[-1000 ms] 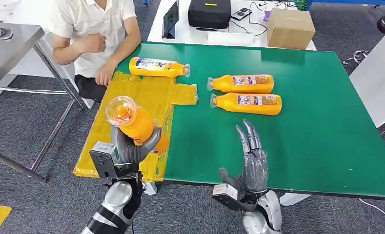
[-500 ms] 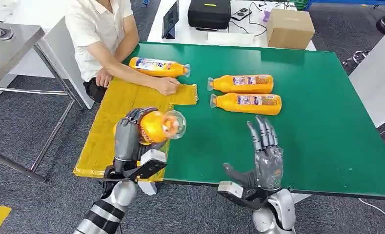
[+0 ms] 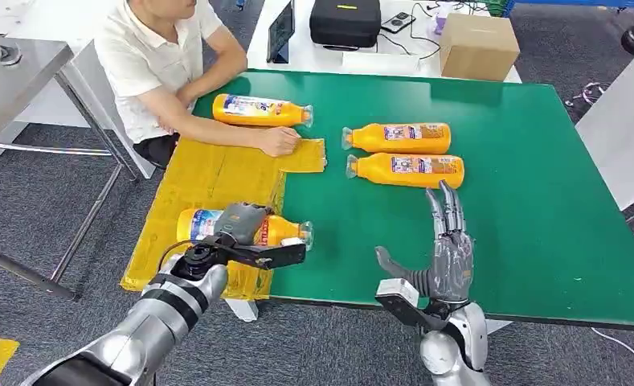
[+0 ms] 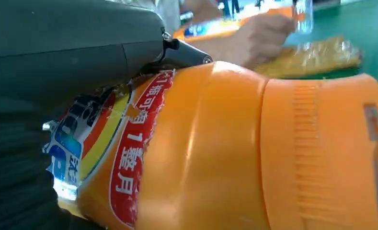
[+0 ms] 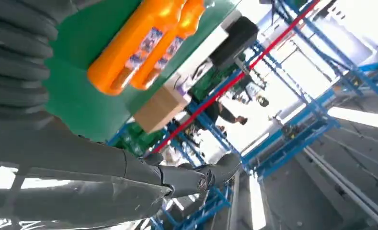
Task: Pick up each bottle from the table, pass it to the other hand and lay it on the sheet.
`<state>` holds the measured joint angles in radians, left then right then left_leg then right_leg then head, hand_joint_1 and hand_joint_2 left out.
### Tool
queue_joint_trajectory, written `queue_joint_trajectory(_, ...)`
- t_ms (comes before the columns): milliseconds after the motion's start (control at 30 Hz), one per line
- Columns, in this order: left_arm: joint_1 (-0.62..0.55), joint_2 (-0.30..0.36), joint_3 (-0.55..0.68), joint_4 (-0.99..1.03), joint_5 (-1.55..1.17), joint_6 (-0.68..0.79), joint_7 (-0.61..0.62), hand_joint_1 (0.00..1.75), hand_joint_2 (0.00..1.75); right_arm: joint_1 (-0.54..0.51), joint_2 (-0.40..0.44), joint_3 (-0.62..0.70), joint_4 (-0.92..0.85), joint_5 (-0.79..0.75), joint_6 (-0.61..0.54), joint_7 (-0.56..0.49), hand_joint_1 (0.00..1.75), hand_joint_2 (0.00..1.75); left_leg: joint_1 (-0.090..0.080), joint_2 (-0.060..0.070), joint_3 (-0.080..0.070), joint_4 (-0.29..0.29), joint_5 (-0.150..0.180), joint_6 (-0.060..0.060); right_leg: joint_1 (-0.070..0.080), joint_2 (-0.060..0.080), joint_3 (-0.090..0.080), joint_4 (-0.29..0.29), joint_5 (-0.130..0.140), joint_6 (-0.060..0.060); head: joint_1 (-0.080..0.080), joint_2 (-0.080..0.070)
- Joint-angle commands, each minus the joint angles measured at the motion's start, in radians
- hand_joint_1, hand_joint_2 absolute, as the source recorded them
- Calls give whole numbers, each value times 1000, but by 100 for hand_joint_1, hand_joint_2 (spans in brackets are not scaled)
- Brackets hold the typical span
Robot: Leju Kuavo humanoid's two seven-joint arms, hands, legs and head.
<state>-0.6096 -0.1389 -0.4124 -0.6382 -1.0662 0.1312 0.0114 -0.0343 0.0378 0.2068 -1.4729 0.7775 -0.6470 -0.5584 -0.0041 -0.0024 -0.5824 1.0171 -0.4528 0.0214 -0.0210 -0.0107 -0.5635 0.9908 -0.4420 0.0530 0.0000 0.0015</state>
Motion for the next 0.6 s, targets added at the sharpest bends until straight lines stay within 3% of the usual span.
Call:
queue_joint_trajectory(33, -117, -1, -24, 211, 71, -123, -19, 145, 175, -63, -5, 30, 98, -43, 46, -19, 0, 175, 2, 2, 1, 1, 0, -2, 2, 3, 1, 0, 1, -3, 0, 0)
queue_joint_trajectory(67, -124, -2, -27, 222, 72, -129, -19, 77, 175, -68, -4, 35, 111, -43, 48, -22, 0, 175, 1, 1, 0, 0, 0, -1, 1, 2, 0, 0, 1, -2, 0, 0)
queue_joint_trajectory(100, -131, -2, -25, 233, 82, -138, -18, 26, 175, -72, -1, 38, 119, -48, 48, -26, 0, 175, 2, 2, 1, 1, 0, -2, 2, 3, 1, -1, 2, -3, 0, 0)
queue_joint_trajectory(133, -135, -1, -25, 238, 89, -146, -22, 0, 175, -74, -1, 42, 125, -48, 48, -27, 0, 175, 1, 3, 1, 0, 0, -1, 1, 3, 1, -1, 1, -2, 0, 0)
queue_joint_trajectory(400, -155, 14, 44, 240, 279, -316, -153, 0, 175, -92, -12, 62, 178, -88, 28, -56, 0, 175, 2, 3, 3, -1, 0, -2, 2, 3, 3, -1, 1, -3, 0, 0)
queue_joint_trajectory(600, -144, 23, 32, 204, 380, -351, -193, 0, 175, -100, -21, 80, 196, -109, 15, -64, 0, 175, 1, 2, 2, -1, 0, -1, 1, 2, 2, -1, 1, -2, 0, 0)
